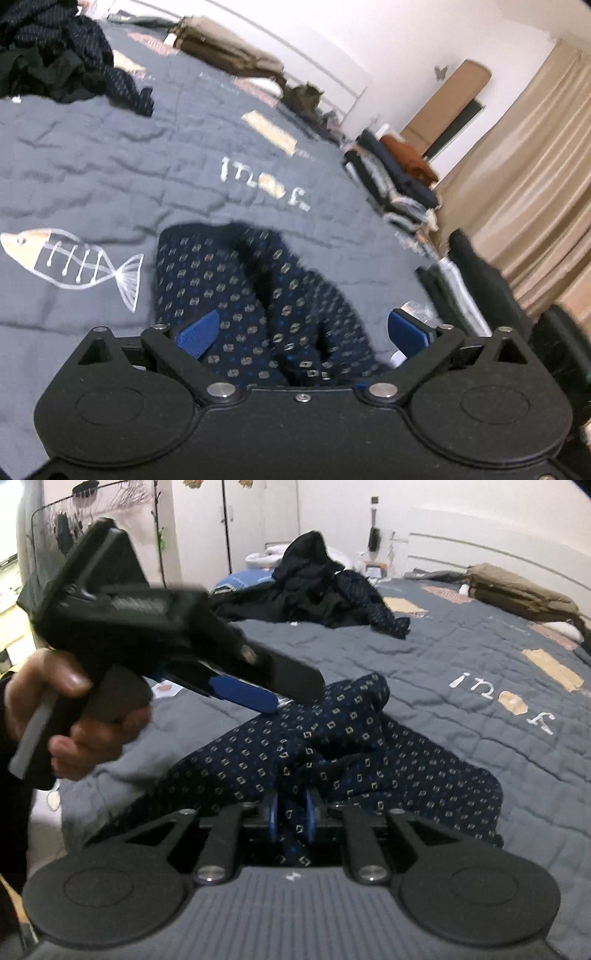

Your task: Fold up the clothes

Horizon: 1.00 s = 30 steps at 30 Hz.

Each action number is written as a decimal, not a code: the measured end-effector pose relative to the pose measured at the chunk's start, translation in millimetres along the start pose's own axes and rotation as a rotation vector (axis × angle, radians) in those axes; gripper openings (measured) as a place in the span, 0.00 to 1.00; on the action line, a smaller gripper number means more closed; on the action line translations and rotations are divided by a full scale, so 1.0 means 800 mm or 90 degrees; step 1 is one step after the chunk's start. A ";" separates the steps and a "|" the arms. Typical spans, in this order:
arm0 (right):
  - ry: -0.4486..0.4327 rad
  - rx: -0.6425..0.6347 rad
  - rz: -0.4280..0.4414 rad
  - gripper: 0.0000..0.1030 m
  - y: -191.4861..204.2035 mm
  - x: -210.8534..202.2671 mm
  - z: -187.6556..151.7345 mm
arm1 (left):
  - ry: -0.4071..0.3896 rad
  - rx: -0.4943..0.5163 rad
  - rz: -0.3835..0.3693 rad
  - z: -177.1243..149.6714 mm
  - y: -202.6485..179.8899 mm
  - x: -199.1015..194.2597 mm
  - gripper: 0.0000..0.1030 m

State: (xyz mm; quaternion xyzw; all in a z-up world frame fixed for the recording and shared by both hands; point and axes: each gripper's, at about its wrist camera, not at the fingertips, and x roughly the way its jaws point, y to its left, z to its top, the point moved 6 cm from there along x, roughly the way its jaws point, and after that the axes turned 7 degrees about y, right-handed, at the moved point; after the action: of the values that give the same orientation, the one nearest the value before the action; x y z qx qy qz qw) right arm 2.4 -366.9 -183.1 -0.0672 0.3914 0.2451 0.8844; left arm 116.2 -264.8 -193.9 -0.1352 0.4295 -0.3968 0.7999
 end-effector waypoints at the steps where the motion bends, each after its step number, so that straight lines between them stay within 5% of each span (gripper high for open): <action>1: 0.005 0.005 0.011 0.27 -0.002 -0.005 0.002 | 0.004 0.008 0.008 -0.002 0.001 0.003 0.89; 3: 0.009 0.029 0.052 0.40 -0.009 -0.021 0.005 | 0.011 0.021 0.022 -0.007 0.002 0.009 0.78; 6: -0.034 0.087 0.091 0.41 -0.036 -0.054 0.012 | 0.016 0.031 0.030 -0.009 0.004 0.009 0.77; 11: -0.134 0.268 0.045 0.42 -0.126 -0.068 0.006 | 0.023 0.049 0.033 -0.012 -0.003 0.010 0.77; 15: -0.129 0.361 0.002 0.42 -0.168 -0.036 -0.008 | 0.015 0.056 0.017 -0.010 -0.010 0.004 0.78; 23: -0.067 0.342 -0.017 0.42 -0.170 0.020 -0.011 | -0.036 0.107 -0.049 0.000 -0.039 -0.022 0.79; 30: -0.058 0.289 -0.009 0.42 -0.151 0.026 -0.002 | -0.036 0.085 -0.034 0.001 -0.030 -0.017 0.81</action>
State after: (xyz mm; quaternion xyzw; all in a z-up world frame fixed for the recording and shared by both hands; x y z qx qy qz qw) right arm 71.8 -464.5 -208.1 0.1416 0.3960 0.1471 0.8953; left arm 100.4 -270.2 -172.0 -0.1040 0.3757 -0.4417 0.8081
